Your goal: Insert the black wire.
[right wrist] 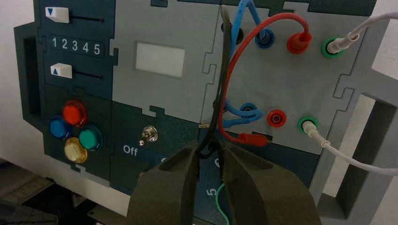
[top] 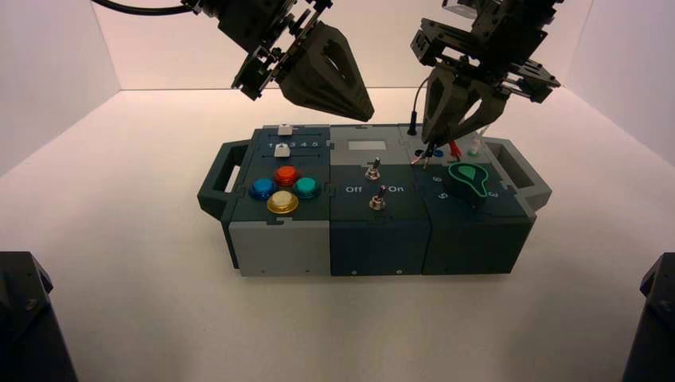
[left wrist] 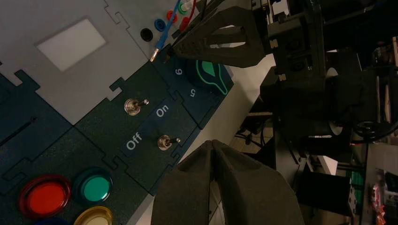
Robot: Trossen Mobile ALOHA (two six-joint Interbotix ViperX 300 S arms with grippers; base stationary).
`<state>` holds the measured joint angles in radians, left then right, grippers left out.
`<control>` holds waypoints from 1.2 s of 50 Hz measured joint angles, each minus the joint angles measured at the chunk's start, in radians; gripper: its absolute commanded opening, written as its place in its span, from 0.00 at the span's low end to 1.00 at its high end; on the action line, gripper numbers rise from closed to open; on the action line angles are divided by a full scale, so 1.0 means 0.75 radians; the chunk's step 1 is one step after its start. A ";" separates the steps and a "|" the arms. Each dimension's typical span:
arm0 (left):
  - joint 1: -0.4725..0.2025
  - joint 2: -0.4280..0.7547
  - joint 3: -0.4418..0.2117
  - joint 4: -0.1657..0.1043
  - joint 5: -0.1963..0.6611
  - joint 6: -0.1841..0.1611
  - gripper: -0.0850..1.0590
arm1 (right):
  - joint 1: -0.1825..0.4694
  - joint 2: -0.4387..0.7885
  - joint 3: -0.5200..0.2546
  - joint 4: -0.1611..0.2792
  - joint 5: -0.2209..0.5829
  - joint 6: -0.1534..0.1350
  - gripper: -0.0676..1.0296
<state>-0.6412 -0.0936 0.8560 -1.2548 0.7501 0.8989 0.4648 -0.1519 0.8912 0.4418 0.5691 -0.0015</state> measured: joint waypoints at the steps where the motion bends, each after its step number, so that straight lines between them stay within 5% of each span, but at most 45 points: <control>1: 0.000 0.000 0.000 0.000 0.000 0.000 0.05 | 0.000 0.000 0.000 0.002 0.000 0.000 0.24; 42: 0.000 0.000 0.000 0.000 0.000 0.000 0.05 | 0.000 0.080 -0.035 -0.012 0.027 -0.012 0.22; 50: 0.000 0.000 0.000 0.000 0.000 0.000 0.05 | 0.000 0.076 -0.035 -0.016 0.031 -0.016 0.04; 60: 0.000 0.000 -0.002 0.000 0.000 0.000 0.05 | 0.000 0.025 -0.037 -0.022 0.035 -0.029 0.04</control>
<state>-0.6412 -0.0936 0.8544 -1.2548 0.7501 0.8989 0.4648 -0.1335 0.8636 0.4249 0.5952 -0.0230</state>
